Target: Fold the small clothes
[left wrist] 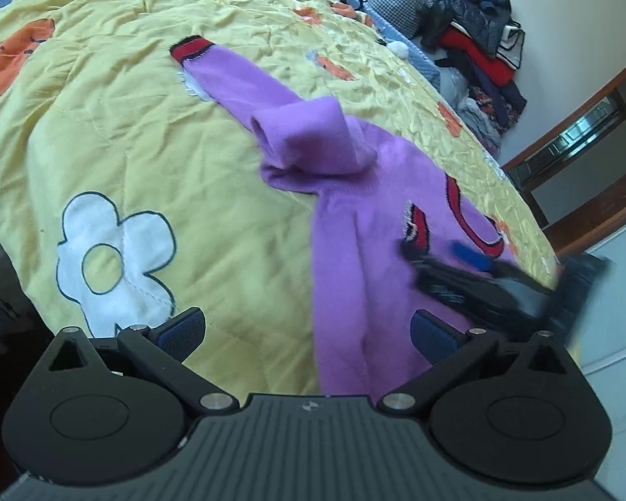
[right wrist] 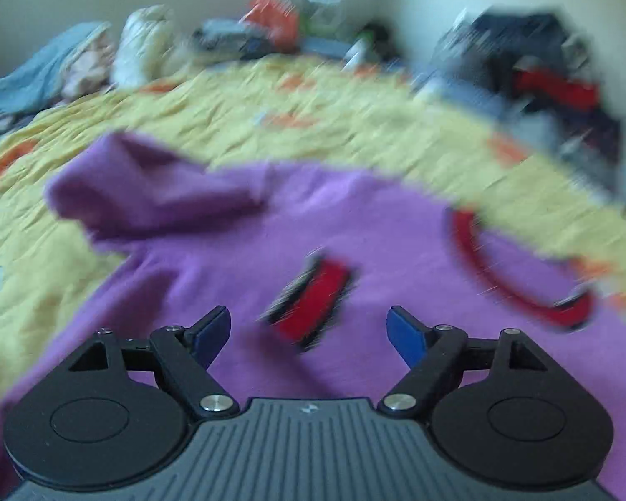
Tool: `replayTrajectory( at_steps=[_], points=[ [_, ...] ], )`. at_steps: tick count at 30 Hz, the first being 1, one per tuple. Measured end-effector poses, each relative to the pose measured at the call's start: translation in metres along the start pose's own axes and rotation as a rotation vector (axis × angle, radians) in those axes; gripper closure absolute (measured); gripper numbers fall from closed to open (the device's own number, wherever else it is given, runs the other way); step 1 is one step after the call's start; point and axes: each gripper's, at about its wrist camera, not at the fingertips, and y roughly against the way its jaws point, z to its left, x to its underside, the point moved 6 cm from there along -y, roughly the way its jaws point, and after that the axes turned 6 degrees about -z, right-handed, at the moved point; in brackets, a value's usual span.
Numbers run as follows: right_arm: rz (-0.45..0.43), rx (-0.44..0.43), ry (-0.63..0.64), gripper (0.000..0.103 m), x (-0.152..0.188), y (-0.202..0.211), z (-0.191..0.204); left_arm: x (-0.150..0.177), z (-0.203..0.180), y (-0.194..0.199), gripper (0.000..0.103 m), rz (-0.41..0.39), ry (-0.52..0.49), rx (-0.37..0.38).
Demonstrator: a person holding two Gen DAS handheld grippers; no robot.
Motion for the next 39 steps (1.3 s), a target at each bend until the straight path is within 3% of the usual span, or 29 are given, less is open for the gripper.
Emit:
replayTrajectory(
  at_steps=[1, 2, 3, 4, 5, 7, 10, 16, 19, 20, 21, 22, 24, 26, 29, 31, 34, 37, 39],
  points=[
    [-0.005, -0.022, -0.022, 0.04, 0.003, -0.003, 0.002, 0.0, 0.0, 0.002, 0.0, -0.002, -0.008, -0.005],
    [-0.033, 0.019, -0.036, 0.074, 0.002, -0.002, -0.001, 0.0, 0.0, 0.003, 0.0, -0.005, -0.017, -0.011],
    [-0.042, 0.045, -0.088, 0.096, -0.001, 0.0, -0.008, -0.001, 0.002, 0.005, 0.0, -0.009, -0.026, -0.018],
    [-0.052, 0.031, -0.178, 0.097, -0.004, 0.002, -0.018, -0.002, 0.004, 0.007, 0.0, -0.015, -0.031, -0.027],
    [-0.061, 0.014, -0.248, 0.097, -0.006, 0.004, -0.026, -0.003, 0.007, 0.008, 0.0, -0.02, -0.03, -0.037],
    [-0.076, 0.039, -0.27, 0.098, -0.011, 0.005, -0.033, -0.005, 0.013, 0.007, 0.0, -0.016, -0.013, -0.037],
    [-0.105, 0.003, -0.348, 0.098, -0.023, 0.007, -0.033, -0.009, 0.019, 0.005, 0.0, -0.011, 0.009, -0.037],
    [-0.196, -0.091, -0.36, 0.098, -0.065, 0.018, 0.007, -0.012, 0.024, 0.01, 0.0, -0.028, 0.022, -0.04],
    [-0.107, -0.068, -0.3, 0.095, -0.06, -0.005, 0.029, -0.009, 0.026, 0.009, 0.0, -0.017, 0.015, -0.055],
    [-0.053, -0.076, -0.292, 0.085, -0.052, -0.018, 0.035, -0.008, 0.026, 0.008, 0.0, -0.014, 0.016, -0.054],
    [0.015, -0.076, -0.276, 0.063, -0.043, -0.032, 0.04, -0.007, 0.025, 0.008, 0.0, -0.014, 0.017, -0.051],
    [0.044, -0.066, -0.258, 0.058, -0.037, -0.036, 0.044, -0.007, 0.023, 0.007, 0.0, -0.012, 0.015, -0.048],
    [-0.018, -0.095, -0.256, 0.047, -0.036, -0.014, 0.044, -0.007, 0.019, 0.007, 0.0, -0.007, 0.002, -0.044],
    [-0.069, -0.07, -0.272, 0.047, -0.034, 0.015, 0.026, -0.008, 0.012, 0.006, 0.0, -0.016, -0.018, -0.041],
    [-0.122, 0.101, -0.271, 0.047, -0.012, 0.061, -0.035, -0.013, -0.005, -0.001, 0.0, -0.022, -0.073, -0.021],
    [-0.072, 0.223, -0.265, 0.047, 0.015, 0.08, -0.084, -0.015, -0.017, -0.011, 0.0, -0.02, -0.115, -0.017],
    [-0.005, 0.34, -0.327, 0.047, 0.056, 0.104, -0.149, -0.018, -0.039, -0.032, 0.0, -0.009, -0.163, 0.008],
    [0.046, 0.363, -0.392, 0.047, 0.094, 0.121, -0.191, -0.026, -0.067, -0.058, 0.0, -0.029, -0.222, 0.045],
    [0.03, 0.378, -0.376, 0.047, 0.106, 0.129, -0.202, -0.031, -0.087, -0.08, 0.0, -0.053, -0.279, 0.061]
  ],
)
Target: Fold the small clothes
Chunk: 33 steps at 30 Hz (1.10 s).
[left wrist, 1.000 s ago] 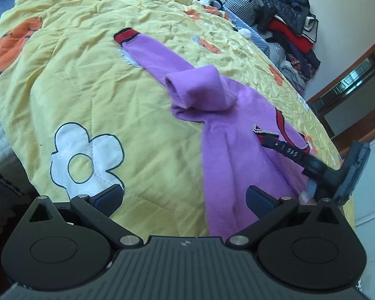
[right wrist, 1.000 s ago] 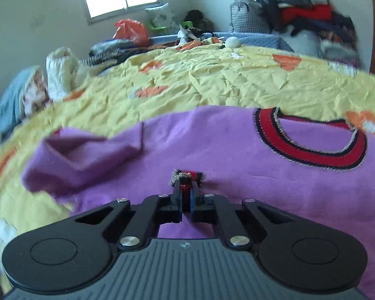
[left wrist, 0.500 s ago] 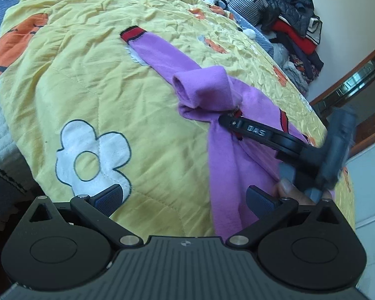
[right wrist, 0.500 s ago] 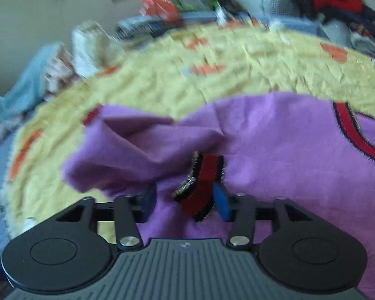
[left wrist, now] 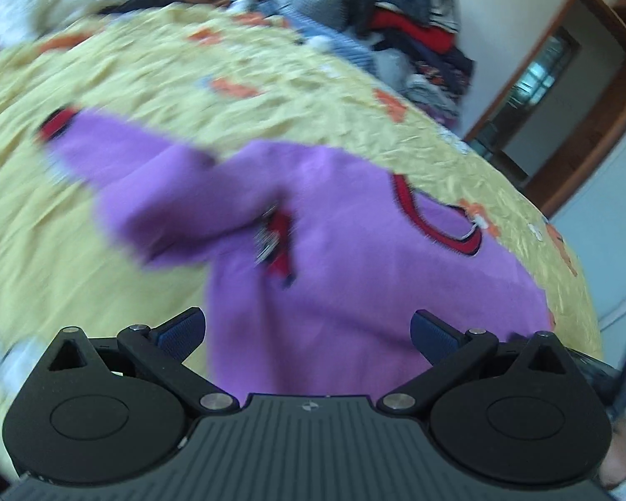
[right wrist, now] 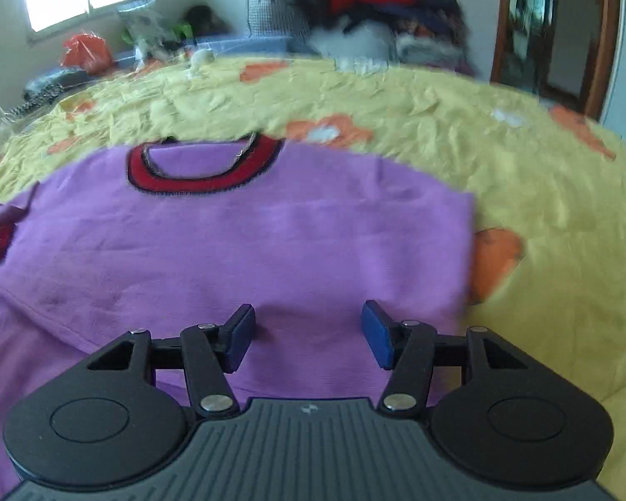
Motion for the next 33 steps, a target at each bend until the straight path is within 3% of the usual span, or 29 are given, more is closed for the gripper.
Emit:
replayTrajectory(
  at_steps=[4, 7, 8, 10, 12, 15, 17, 19, 21, 25, 30, 33],
  points=[
    [-0.006, 0.027, 0.039, 0.047, 0.004, 0.003, -0.007, -0.008, -0.021, -0.055, 0.0, 0.023, -0.055, 0.042],
    [-0.023, 0.127, 0.05, 0.004, 0.009, 0.001, -0.018, -0.008, -0.028, -0.083, 0.0, 0.045, -0.078, 0.072],
    [-0.027, 0.154, 0.02, 0.0, 0.012, 0.0, -0.029, -0.008, -0.028, -0.092, 0.0, 0.046, -0.097, 0.062],
    [-0.005, 0.123, -0.067, 0.0, 0.01, -0.002, -0.039, -0.007, -0.028, -0.103, 0.0, 0.018, -0.172, 0.021],
    [-0.04, 0.225, 0.064, 0.0, 0.002, 0.011, -0.024, -0.005, -0.031, -0.109, 0.0, 0.001, -0.281, -0.007],
    [-0.147, 0.136, 0.076, 0.0, -0.016, 0.031, 0.005, 0.001, -0.038, -0.114, 0.0, 0.0, -0.394, -0.061],
    [-0.174, 0.062, 0.097, 0.0, -0.023, 0.03, 0.028, 0.004, -0.038, -0.107, 0.0, 0.012, -0.398, -0.079],
    [-0.124, 0.006, 0.131, 0.0, -0.021, 0.012, 0.048, 0.001, -0.029, -0.09, 0.0, -0.01, -0.335, -0.064],
    [-0.004, 0.022, 0.174, 0.0, -0.007, -0.016, 0.053, -0.008, -0.01, -0.067, 0.0, -0.059, -0.265, -0.078],
    [0.024, 0.0, 0.048, 0.0, 0.003, -0.006, 0.037, -0.041, 0.056, -0.015, 0.0, -0.225, -0.119, -0.046],
    [0.008, -0.003, -0.003, 0.0, 0.012, 0.025, 0.04, -0.085, 0.181, -0.018, 0.0, -0.208, 0.217, 0.034],
    [-0.005, -0.02, -0.031, 0.0, 0.016, 0.033, 0.053, -0.105, 0.232, -0.032, 0.0, -0.197, 0.384, 0.077]
  ],
)
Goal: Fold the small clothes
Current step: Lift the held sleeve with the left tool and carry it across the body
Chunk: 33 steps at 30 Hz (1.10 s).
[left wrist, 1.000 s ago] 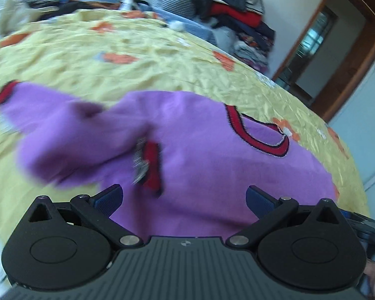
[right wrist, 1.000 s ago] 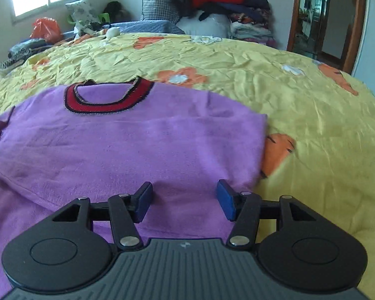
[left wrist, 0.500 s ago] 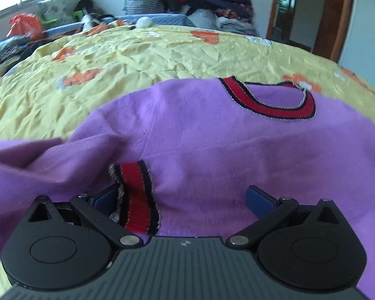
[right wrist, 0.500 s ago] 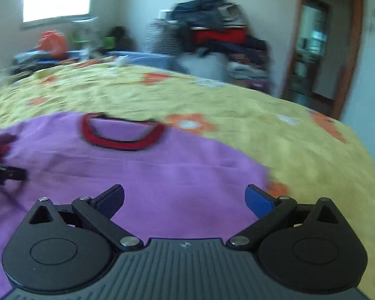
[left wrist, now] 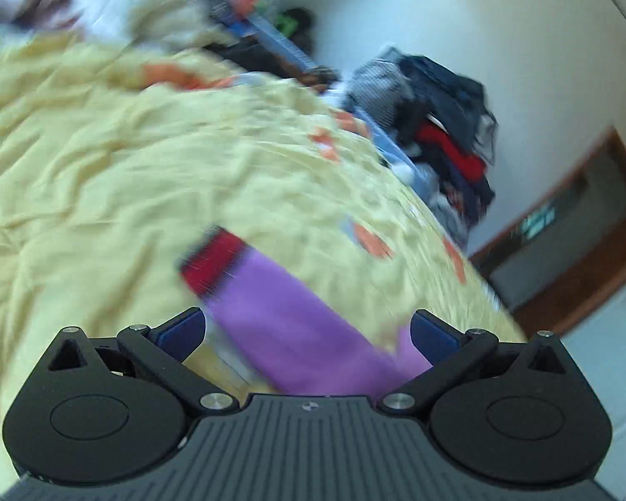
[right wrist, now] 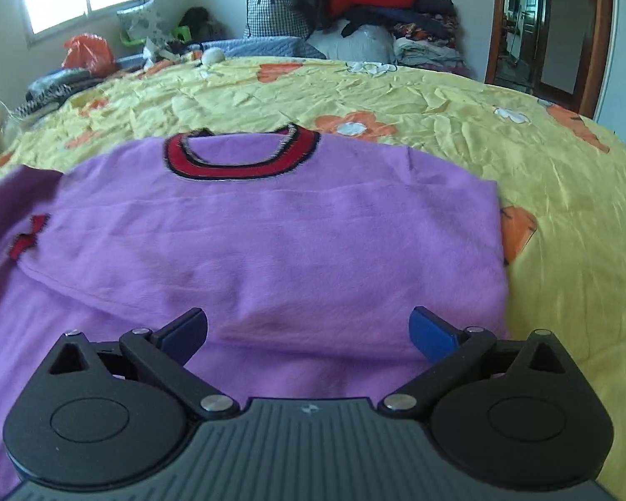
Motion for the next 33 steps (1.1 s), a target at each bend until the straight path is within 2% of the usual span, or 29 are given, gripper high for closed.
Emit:
replayTrajectory(
  at_steps=[2, 3, 6, 8, 13, 14, 16, 18, 19, 22, 26, 31, 33],
  points=[
    [-0.001, -0.035, 0.002, 0.0, 0.0, -0.002, 0.01, -0.012, 0.013, -0.011, 0.0, 0.017, 0.086, 0.049],
    [0.002, -0.055, 0.01, 0.0, 0.001, -0.001, 0.015, -0.017, 0.018, -0.018, 0.0, 0.036, 0.107, 0.049],
    [0.036, -0.046, 0.045, 0.0, 0.011, -0.004, 0.028, -0.018, 0.025, -0.035, 0.0, 0.07, 0.181, 0.109],
    [0.054, -0.036, 0.08, 0.0, 0.018, -0.005, 0.036, -0.02, 0.026, -0.039, 0.0, 0.057, 0.185, 0.109],
    [0.033, -0.019, 0.111, 0.0, 0.023, 0.0, 0.045, -0.025, 0.026, -0.05, 0.0, 0.076, 0.172, 0.097],
    [0.033, -0.019, 0.106, 0.0, 0.023, 0.0, 0.046, -0.025, 0.025, -0.052, 0.004, 0.079, 0.171, 0.095],
    [0.041, -0.007, 0.097, 0.0, 0.022, -0.002, 0.046, -0.024, 0.029, -0.052, 0.028, 0.085, 0.186, 0.07],
    [0.046, 0.011, 0.102, 0.0, 0.022, -0.002, 0.048, -0.019, 0.037, -0.056, 0.096, 0.124, 0.215, 0.038],
    [0.047, 0.017, 0.105, 0.0, 0.022, -0.003, 0.048, -0.015, 0.042, -0.057, 0.1, 0.138, 0.226, 0.025],
    [0.04, 0.034, 0.126, 0.0, 0.023, -0.002, 0.051, -0.008, 0.049, -0.051, 0.098, 0.114, 0.224, 0.031],
    [0.043, 0.045, 0.115, 0.0, 0.023, -0.004, 0.053, -0.014, 0.053, -0.033, 0.099, 0.037, 0.251, 0.041],
    [0.061, 0.04, 0.079, 0.0, 0.025, -0.006, 0.052, -0.037, 0.059, 0.017, 0.099, -0.106, 0.198, 0.008],
    [0.066, 0.038, 0.08, 0.0, 0.026, -0.005, 0.054, -0.049, 0.068, 0.043, 0.099, -0.175, 0.186, -0.03]
  ],
)
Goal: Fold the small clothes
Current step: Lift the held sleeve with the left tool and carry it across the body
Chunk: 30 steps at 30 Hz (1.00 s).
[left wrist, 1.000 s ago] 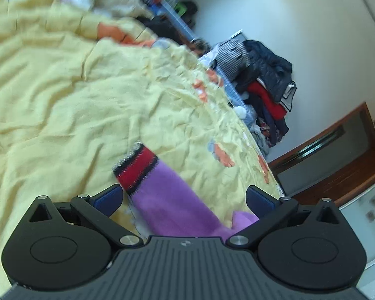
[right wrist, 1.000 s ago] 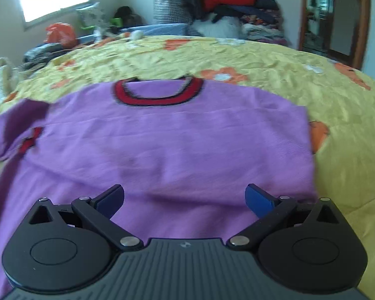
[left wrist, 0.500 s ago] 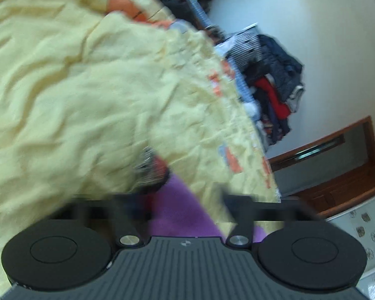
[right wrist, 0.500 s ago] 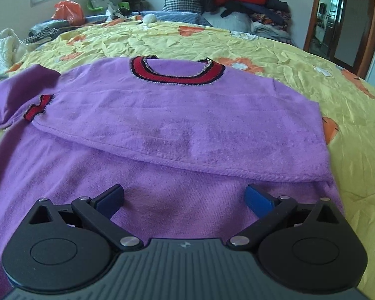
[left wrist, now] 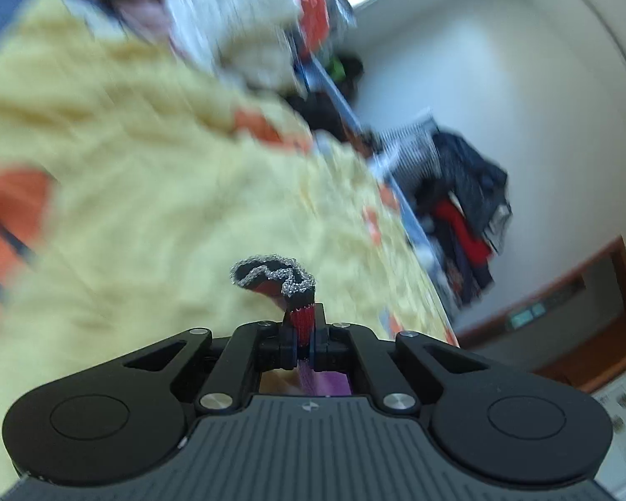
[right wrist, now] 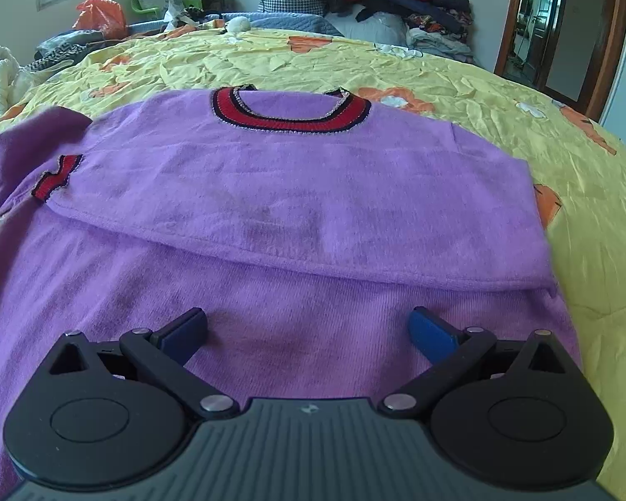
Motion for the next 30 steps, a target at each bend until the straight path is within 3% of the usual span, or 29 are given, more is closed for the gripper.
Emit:
replayTrajectory(
  at_steps=[6, 11, 14, 17, 20, 22, 26, 30],
  points=[
    [0.026, -0.004, -0.002, 0.0, 0.005, 0.007, 0.01, -0.036, 0.03, 0.067, 0.099, -0.171, 0.012, -0.061],
    [0.024, -0.015, 0.032, 0.0, 0.01, 0.011, 0.023, -0.053, 0.038, 0.131, 0.099, -0.348, 0.009, -0.055],
    [0.017, -0.017, 0.03, 0.0, 0.012, 0.013, 0.024, -0.056, 0.042, 0.156, 0.099, -0.395, 0.022, -0.062],
    [0.013, -0.026, -0.001, 0.0, 0.013, 0.012, 0.021, -0.05, 0.059, 0.16, 0.099, -0.368, 0.035, -0.138],
    [0.007, -0.016, 0.005, 0.0, 0.013, 0.012, 0.023, -0.04, 0.081, 0.146, 0.099, -0.287, 0.087, -0.184],
    [0.009, -0.017, 0.006, 0.0, 0.013, 0.012, 0.023, -0.034, 0.075, 0.137, 0.099, -0.255, 0.078, -0.173],
    [0.029, -0.024, 0.011, 0.0, 0.016, 0.015, 0.023, -0.022, -0.006, 0.127, 0.099, -0.204, -0.035, -0.038],
    [0.038, -0.009, 0.028, 0.0, 0.021, 0.024, 0.022, 0.016, -0.124, 0.101, 0.099, -0.069, -0.182, 0.099]
  ],
)
